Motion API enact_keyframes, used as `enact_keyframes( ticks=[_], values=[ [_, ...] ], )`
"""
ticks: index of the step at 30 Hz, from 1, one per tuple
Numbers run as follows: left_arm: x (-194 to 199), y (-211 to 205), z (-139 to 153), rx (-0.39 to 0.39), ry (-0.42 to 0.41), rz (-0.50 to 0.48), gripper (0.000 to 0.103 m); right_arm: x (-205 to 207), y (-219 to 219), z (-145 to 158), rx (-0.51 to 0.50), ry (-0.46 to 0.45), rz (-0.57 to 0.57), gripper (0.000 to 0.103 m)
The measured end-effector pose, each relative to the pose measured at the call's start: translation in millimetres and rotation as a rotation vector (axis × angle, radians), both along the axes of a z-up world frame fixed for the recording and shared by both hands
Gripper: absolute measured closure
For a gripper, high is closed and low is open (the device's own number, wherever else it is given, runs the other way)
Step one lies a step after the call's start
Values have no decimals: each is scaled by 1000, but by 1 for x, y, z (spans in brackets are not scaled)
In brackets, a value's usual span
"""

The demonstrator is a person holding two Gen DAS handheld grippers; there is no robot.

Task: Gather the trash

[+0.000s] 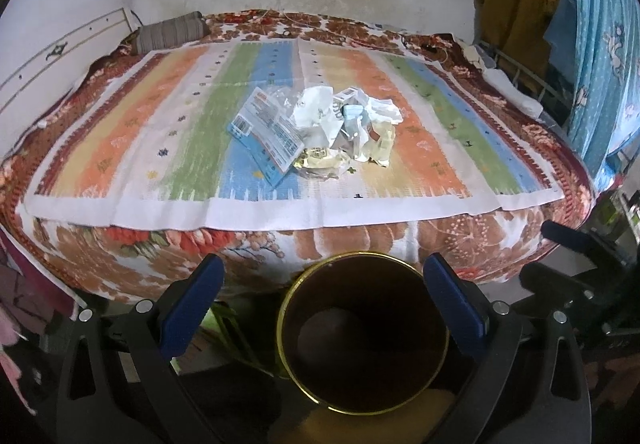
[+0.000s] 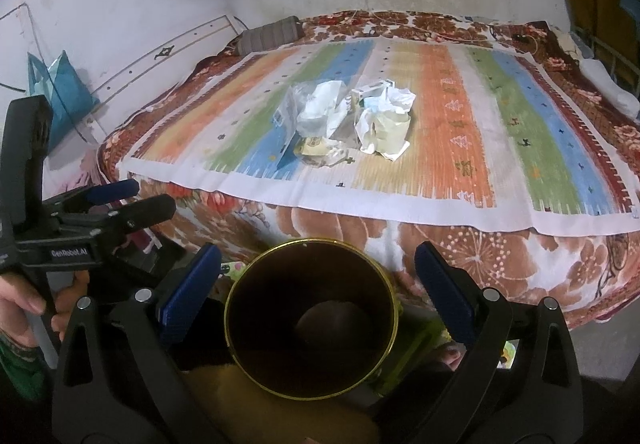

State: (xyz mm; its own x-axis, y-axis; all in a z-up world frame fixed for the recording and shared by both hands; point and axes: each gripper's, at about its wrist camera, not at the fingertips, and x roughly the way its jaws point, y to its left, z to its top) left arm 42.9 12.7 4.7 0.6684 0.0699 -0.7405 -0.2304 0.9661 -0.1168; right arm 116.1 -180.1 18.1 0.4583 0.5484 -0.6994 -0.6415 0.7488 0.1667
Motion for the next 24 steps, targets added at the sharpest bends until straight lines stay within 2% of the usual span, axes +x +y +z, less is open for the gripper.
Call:
enact_keyframes(
  ticks=[3,6,10,18,24],
  values=[
    [13,1,1,45,16,-4,7,13,0,2,4,24,-1,10],
    [28,1,3,102,35,-15,7,36,-2,2,18,87,-27,11],
    [48,8,5,141,55,-31,7,59,5,5,-12,87,-38,14],
    [86,23,-1,138,123,-34,8,90,19,12,-46,66,-51,14],
    [111,26,-14,174,181,-34,8,110,28,12,-61,74,-63,14]
  ],
)
